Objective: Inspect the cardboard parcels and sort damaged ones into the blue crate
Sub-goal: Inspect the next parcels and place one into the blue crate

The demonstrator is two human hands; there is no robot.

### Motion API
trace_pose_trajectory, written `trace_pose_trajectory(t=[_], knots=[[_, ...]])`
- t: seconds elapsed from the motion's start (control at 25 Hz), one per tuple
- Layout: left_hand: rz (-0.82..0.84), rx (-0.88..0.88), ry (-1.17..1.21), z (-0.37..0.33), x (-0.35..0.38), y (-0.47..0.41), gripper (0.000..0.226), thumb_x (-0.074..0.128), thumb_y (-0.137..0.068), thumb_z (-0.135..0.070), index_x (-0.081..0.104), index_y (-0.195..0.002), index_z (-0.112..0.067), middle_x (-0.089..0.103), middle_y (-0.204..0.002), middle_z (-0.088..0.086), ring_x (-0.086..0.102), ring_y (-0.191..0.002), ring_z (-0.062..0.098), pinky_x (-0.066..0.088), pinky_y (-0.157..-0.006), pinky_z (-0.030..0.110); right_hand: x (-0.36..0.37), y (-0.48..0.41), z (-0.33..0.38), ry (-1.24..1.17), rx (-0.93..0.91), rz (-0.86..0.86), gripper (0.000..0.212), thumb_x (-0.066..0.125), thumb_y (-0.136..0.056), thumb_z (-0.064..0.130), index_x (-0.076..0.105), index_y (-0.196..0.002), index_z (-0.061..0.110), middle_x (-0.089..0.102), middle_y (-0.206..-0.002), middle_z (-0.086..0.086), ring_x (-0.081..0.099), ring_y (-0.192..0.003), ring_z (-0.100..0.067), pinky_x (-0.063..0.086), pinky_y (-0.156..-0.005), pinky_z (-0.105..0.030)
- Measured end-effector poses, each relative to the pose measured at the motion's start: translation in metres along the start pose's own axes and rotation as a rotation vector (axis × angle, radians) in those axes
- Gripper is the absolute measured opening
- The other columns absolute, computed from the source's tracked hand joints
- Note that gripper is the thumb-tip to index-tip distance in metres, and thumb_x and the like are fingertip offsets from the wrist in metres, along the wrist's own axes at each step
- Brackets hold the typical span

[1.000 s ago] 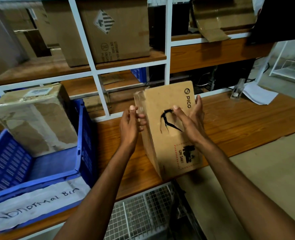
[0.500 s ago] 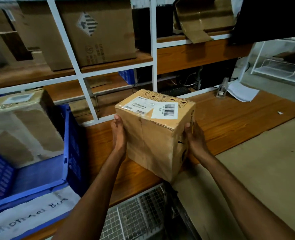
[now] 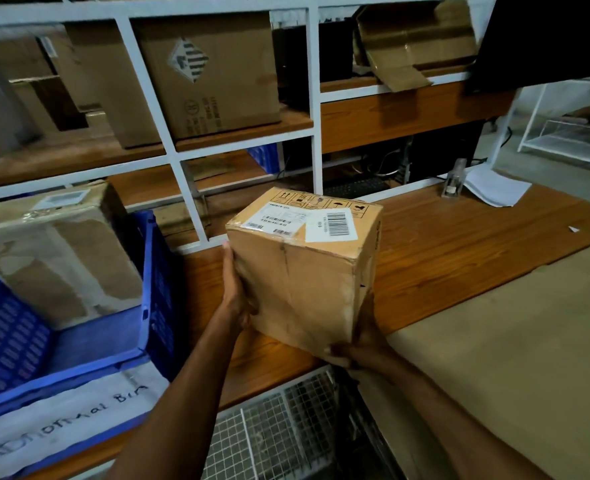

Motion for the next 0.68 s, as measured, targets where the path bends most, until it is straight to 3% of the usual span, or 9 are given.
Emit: trace_pose_trajectory(t=[0.12, 0.16, 0.32, 0.4, 0.52, 0.68], knots=[[0.016, 0.021, 0.078, 0.001, -0.01, 0.01, 0.052, 0.031, -0.097, -0.076, 0.056, -0.131, -0.045, 0.038, -0.159, 0.004, 0.043, -0.131, 0.029, 0.024, -0.114, 0.069, 0.004, -0.002, 0.003, 0.01, -0.074, -0.031, 0.152, 0.086, -0.062, 0.059, -0.036, -0.151, 0.043, -0.011, -0.172, 0.0, 0.002, -0.159, -0.024, 0.026, -0.124, -0.056], [0.056, 0.042, 0.11, 0.0, -0.015, 0.011, 0.053, 0.031, -0.097, -0.075, 0.059, -0.128, -0.043, 0.042, -0.156, 0.004, 0.047, -0.125, 0.027, 0.028, -0.111, 0.069, 0.0, -0.005, 0.014, 0.056, -0.126, -0.064, 0.146, 0.084, -0.068, 0.049, -0.033, -0.154, 0.038, -0.01, -0.172, -0.001, 0.002, -0.159, -0.025, 0.026, -0.124, -0.057], [0.178, 0.129, 0.136, -0.026, -0.038, 0.011, 0.082, 0.026, -0.088, -0.089, 0.049, -0.15, -0.041, 0.048, -0.156, 0.001, 0.048, -0.136, 0.032, 0.042, -0.103, 0.072, -0.025, -0.015, 0.082, 0.146, -0.216, -0.158, 0.139, 0.086, -0.079, 0.031, -0.032, -0.148, 0.056, -0.008, -0.172, 0.008, 0.005, -0.158, -0.024, 0.02, -0.126, -0.055], [0.191, 0.182, 0.08, -0.056, -0.044, 0.014, 0.097, 0.022, -0.079, -0.099, 0.032, -0.159, -0.046, 0.034, -0.166, -0.007, 0.036, -0.149, 0.031, 0.035, -0.112, 0.07, -0.036, -0.017, 0.123, 0.223, -0.276, -0.194, 0.134, 0.085, -0.082, 0.033, -0.028, -0.15, 0.054, -0.01, -0.171, 0.014, 0.001, -0.158, -0.018, 0.014, -0.128, -0.049], [0.103, 0.301, 0.101, -0.095, -0.061, 0.028, 0.096, 0.015, -0.082, -0.095, 0.025, -0.162, -0.043, 0.034, -0.166, -0.01, 0.039, -0.149, 0.024, 0.034, -0.119, 0.059, -0.035, -0.015, 0.182, 0.255, -0.386, -0.171, 0.125, 0.083, -0.083, 0.042, -0.016, -0.16, 0.043, -0.011, -0.171, 0.016, -0.001, -0.157, -0.012, 0.012, -0.128, -0.045], [-0.096, 0.315, 0.169, -0.118, -0.1, 0.042, 0.099, 0.006, -0.085, -0.092, 0.03, -0.162, -0.036, 0.042, -0.16, -0.01, 0.045, -0.143, 0.023, 0.046, -0.101, 0.049, -0.015, -0.012, 0.234, 0.141, -0.552, -0.129, 0.105, 0.065, -0.075, 0.081, 0.008, -0.159, 0.054, -0.01, -0.171, 0.016, -0.01, -0.158, -0.016, 0.009, -0.127, -0.053]])
Point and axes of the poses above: each hand's wrist, its own y-axis away from the middle knuckle, its own x-axis out of the palm, z = x × y, the point moved 6 cm from there along -y, towards the middle knuckle
